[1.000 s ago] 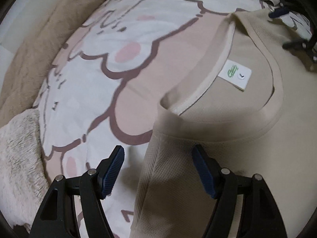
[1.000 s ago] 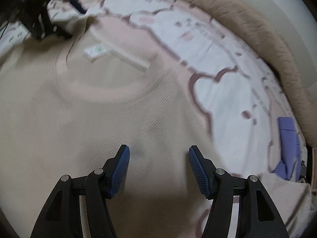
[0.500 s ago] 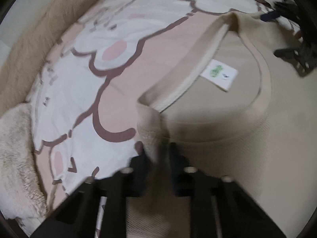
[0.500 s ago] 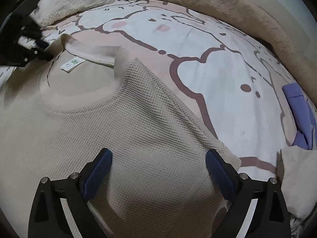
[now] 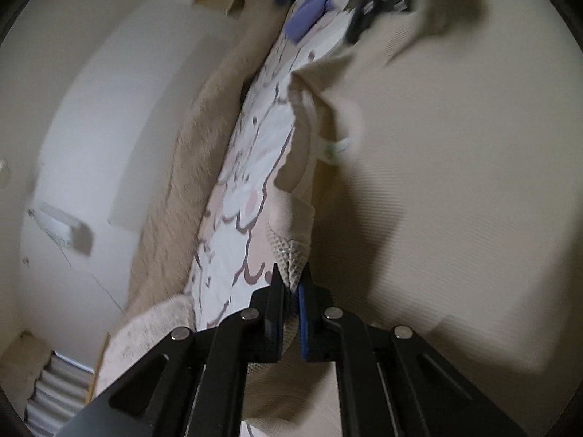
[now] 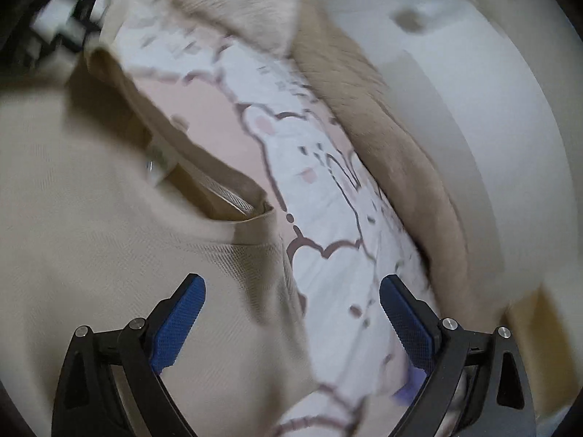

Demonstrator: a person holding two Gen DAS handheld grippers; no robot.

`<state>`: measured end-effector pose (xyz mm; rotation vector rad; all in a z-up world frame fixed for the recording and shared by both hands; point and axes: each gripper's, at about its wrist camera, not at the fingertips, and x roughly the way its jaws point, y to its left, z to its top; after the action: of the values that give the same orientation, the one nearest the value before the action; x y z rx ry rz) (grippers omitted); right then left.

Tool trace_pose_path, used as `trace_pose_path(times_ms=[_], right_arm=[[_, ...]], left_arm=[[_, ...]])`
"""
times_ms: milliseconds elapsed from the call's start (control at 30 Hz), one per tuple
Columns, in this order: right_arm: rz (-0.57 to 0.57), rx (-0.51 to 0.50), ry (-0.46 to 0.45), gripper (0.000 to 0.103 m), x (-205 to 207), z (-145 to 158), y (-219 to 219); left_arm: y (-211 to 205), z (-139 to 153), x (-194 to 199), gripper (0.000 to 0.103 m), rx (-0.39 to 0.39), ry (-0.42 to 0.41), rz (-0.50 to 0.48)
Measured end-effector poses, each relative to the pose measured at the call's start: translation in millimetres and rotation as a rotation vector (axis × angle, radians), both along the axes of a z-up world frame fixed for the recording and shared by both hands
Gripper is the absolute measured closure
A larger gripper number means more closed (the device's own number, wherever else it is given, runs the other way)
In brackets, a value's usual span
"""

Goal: Fold clothes

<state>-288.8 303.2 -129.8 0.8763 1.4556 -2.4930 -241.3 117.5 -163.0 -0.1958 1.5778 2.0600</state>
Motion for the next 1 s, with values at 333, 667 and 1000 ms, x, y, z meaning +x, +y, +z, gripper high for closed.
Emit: trace_pose_path(times_ms=[333,667,1000], right_arm=[[0.254,0.423,-0.069,0.045,-7.9,-56.0,-16.7],[0.146,0.44,0.045,0.091,15.4,-59.0,-41.3],[0.053,0.315,0.071,0.092,27.5,-6.4,-43.3]], left_arm=[[-25.7,-27.9,9.2,0.096,0.091,0.057,-0.017],[-16.1,-25.6,11.5,0.077,0.01,0.199,-0.065],[-4.8,42.1,-1.4,0.098,0.026,0.012,0.021]])
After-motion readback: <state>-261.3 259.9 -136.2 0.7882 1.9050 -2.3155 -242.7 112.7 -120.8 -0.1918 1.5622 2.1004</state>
